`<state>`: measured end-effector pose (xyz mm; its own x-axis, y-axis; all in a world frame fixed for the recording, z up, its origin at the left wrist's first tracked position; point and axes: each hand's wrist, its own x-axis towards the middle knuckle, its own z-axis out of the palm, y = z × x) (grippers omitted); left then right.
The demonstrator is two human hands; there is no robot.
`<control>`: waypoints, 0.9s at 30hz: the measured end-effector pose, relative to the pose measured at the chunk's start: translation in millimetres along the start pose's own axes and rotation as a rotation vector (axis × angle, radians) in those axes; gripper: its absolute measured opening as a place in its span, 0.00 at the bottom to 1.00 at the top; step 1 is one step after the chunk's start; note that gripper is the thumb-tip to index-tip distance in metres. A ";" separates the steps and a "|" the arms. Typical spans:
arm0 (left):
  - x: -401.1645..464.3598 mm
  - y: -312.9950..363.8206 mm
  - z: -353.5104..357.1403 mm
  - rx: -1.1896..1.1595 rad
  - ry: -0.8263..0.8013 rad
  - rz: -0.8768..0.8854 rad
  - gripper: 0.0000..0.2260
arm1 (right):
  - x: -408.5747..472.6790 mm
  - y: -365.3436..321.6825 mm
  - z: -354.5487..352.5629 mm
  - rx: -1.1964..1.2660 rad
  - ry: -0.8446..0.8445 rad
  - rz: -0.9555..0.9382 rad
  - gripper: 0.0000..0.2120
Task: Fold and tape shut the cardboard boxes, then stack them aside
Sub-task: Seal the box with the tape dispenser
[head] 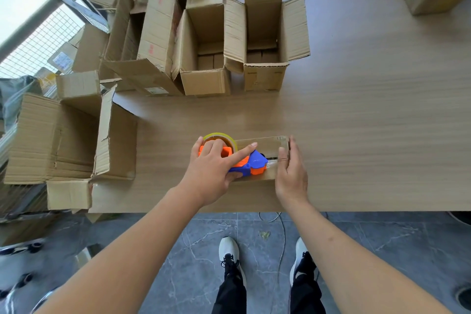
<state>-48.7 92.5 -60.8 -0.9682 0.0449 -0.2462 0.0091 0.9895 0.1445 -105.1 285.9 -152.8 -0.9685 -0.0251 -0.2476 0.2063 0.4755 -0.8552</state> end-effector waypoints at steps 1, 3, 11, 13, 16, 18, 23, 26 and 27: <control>-0.1 -0.8 0.7 0.010 0.005 0.004 0.30 | -0.8 0.7 0.1 -0.031 0.012 -0.024 0.27; 0.3 -1.9 2.4 0.030 0.011 0.012 0.30 | -1.3 0.8 2.5 -0.093 0.038 -0.076 0.27; 7.9 -1.4 -11.4 0.123 -0.026 0.083 0.30 | 4.8 -5.8 7.3 -0.044 0.083 -0.081 0.24; 9.1 -4.9 -20.5 0.138 -0.070 0.107 0.30 | 5.4 -5.8 7.0 -0.037 0.084 -0.080 0.23; 5.0 -22.7 -33.2 0.100 -0.140 0.086 0.28 | 5.3 -5.4 5.1 -0.049 0.076 -0.089 0.23; -0.2 -40.5 -38.1 0.052 -0.203 0.054 0.27 | 5.2 -6.0 4.6 -0.059 0.071 -0.083 0.23; -16.1 -73.8 -41.1 -0.070 -0.351 -0.050 0.25 | 3.4 -8.7 2.5 -0.052 0.045 -0.072 0.23; -17.0 -84.9 -40.6 -0.227 -0.421 -0.115 0.23 | 4.1 -9.4 1.7 -0.054 0.027 -0.070 0.23; -16.5 -87.9 -40.4 -0.294 -0.435 -0.133 0.22 | 4.4 -10.1 1.7 -0.058 0.024 -0.078 0.23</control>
<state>-43.6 -0.7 -30.8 -0.7629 0.0362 -0.6454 -0.2372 0.9131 0.3315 -111.2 279.5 -146.0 -0.9845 -0.0430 -0.1700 0.1228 0.5231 -0.8434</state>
